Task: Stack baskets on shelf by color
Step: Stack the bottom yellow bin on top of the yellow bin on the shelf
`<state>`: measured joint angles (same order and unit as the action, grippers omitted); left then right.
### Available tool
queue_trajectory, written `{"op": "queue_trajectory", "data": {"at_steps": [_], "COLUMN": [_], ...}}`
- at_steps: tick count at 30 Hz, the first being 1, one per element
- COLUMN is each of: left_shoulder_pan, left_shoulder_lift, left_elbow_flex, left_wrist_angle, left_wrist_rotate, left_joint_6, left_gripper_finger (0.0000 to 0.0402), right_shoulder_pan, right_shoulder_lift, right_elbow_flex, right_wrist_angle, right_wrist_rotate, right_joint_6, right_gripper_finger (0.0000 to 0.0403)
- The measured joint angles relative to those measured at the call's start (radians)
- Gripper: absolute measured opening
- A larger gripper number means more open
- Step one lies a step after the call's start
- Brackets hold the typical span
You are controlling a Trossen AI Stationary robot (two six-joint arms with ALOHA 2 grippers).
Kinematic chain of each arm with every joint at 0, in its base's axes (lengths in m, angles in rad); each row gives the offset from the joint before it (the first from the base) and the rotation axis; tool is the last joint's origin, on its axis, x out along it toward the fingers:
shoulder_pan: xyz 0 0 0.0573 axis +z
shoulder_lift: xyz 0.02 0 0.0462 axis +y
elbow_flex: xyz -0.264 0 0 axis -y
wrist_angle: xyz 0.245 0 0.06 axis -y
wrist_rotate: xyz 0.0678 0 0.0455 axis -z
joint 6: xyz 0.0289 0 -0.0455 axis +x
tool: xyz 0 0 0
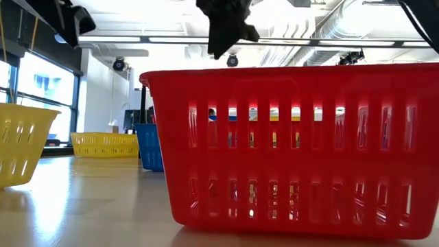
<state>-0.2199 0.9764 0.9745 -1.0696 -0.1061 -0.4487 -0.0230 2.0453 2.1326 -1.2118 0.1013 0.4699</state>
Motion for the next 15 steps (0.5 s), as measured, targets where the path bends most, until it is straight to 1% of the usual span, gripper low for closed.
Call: {"op": "queue_trajectory", "data": {"at_steps": [3,8,15], "left_shoulder_pan": [-0.056,-0.139,-0.2], "left_shoulder_lift": [0.005,0.017,0.089], "left_elbow_flex": [0.0,-0.001,-0.001], "left_wrist_angle": [0.004,0.062,0.14], "left_wrist_rotate": [-0.02,-0.031,-0.047], "left_joint_6": [-0.02,-0.023,-0.013], "left_gripper_finger": [0.0174,0.0174,0.0174], "right_shoulder_pan": [0.04,0.102,0.163], "right_shoulder_lift": [0.0,0.0,0.0], "right_elbow_flex": [0.001,0.001,0.001], "right_wrist_angle": [-0.009,-0.008,-0.008], "right_wrist_rotate": [0.0,0.003,0.042], "right_joint_6": [0.053,0.124,0.216], "right_gripper_finger": [0.0075,0.0075,0.0075]}}
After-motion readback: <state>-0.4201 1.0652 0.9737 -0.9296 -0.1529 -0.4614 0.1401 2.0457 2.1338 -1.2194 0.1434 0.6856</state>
